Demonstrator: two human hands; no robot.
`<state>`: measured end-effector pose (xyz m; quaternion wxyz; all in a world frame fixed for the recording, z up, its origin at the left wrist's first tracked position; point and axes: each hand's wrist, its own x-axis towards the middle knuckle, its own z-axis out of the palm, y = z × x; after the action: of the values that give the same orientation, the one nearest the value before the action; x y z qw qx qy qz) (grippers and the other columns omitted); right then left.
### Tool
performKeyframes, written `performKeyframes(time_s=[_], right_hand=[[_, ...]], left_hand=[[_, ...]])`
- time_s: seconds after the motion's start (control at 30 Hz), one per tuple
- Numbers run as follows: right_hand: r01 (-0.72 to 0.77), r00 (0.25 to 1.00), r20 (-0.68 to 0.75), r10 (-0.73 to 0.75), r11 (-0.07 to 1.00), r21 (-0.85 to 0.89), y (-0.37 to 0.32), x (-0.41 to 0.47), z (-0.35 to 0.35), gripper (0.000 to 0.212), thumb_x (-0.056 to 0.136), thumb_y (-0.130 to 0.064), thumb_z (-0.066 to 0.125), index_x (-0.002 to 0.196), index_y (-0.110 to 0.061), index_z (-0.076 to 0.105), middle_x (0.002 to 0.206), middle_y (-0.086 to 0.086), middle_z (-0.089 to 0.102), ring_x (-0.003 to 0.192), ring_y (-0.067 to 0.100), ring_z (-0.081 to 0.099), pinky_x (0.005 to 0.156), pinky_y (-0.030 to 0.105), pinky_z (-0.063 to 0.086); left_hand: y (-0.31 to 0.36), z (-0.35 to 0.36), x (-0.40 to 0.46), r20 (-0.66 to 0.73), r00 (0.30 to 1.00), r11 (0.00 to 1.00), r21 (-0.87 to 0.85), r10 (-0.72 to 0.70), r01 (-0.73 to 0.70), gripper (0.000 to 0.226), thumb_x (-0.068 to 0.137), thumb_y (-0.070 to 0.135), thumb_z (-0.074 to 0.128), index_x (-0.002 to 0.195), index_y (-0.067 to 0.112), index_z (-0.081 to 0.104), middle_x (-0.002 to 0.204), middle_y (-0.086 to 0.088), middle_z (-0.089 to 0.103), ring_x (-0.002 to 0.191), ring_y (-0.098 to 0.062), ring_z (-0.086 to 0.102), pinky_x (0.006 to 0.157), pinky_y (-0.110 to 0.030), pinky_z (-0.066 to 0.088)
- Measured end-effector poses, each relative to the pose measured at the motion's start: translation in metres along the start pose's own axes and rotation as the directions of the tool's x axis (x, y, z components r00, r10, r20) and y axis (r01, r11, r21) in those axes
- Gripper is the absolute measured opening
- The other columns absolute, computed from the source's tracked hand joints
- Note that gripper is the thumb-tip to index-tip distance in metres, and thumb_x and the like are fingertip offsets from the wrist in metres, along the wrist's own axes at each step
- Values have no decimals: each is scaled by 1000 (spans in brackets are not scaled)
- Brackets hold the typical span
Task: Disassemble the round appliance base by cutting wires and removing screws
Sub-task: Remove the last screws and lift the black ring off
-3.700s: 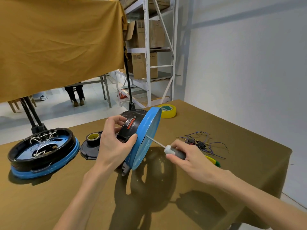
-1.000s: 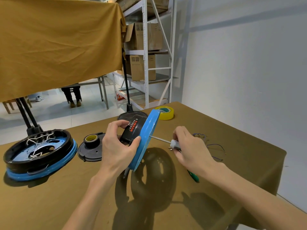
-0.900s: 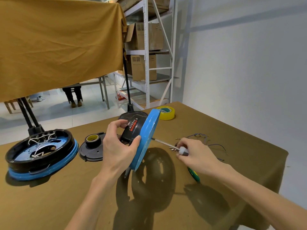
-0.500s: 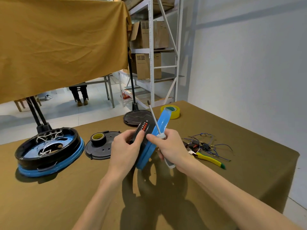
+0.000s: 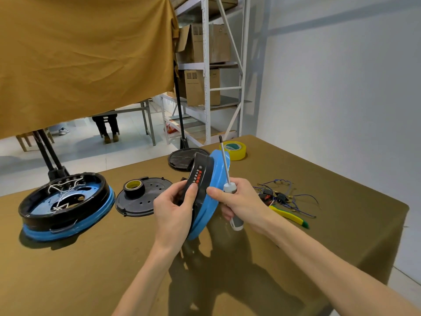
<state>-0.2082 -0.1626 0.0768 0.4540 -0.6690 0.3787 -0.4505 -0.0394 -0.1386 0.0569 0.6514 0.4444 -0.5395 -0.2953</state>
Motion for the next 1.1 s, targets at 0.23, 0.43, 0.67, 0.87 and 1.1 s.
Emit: performKeyframes(time_s=[0.23,0.43,0.67,0.87,1.1], right_hand=[[119,987,-82,-135,976,-181,1,0,7,34,96,-23,71,97,10,62,64,20,56,48,21,49,49,31,45],[52,998,-15,-54,993,-101,1,0,-3,40,97,-26,71,97,12,60,55,16,49,43,19,45,48,32,42],[159,977,-95,-193,946,-283,2,0,4,40,95,-28,73,80,5,58,59,14,54,48,19,47,49,32,41],[-28,993,109,36,997,-75,-5,3,-13,44,98,-27,69,104,16,59,50,12,50,41,20,44,51,29,45],[164,986,8,-168,949,-270,2,-7,-4,29,98,-22,69,81,-2,57,53,-5,54,44,11,48,49,23,42]], left_hand=[[-5,1,4,-20,999,999,-13,-48,48,18,97,26,66,111,21,76,95,11,78,95,-8,73,73,-22,60],[-5,0,4,8,998,998,-32,-59,59,13,97,27,66,107,28,75,96,12,78,93,-7,74,74,-23,61],[-4,-1,4,20,995,992,-76,-95,97,13,98,28,65,105,28,76,94,9,78,92,-8,73,72,-23,61],[-4,-7,0,61,995,992,-90,-80,86,21,88,39,67,105,32,75,98,8,79,94,-9,74,75,-21,60],[-3,-6,1,70,995,996,-52,-69,73,19,92,36,68,105,26,77,94,8,79,90,-9,75,72,-20,59]])
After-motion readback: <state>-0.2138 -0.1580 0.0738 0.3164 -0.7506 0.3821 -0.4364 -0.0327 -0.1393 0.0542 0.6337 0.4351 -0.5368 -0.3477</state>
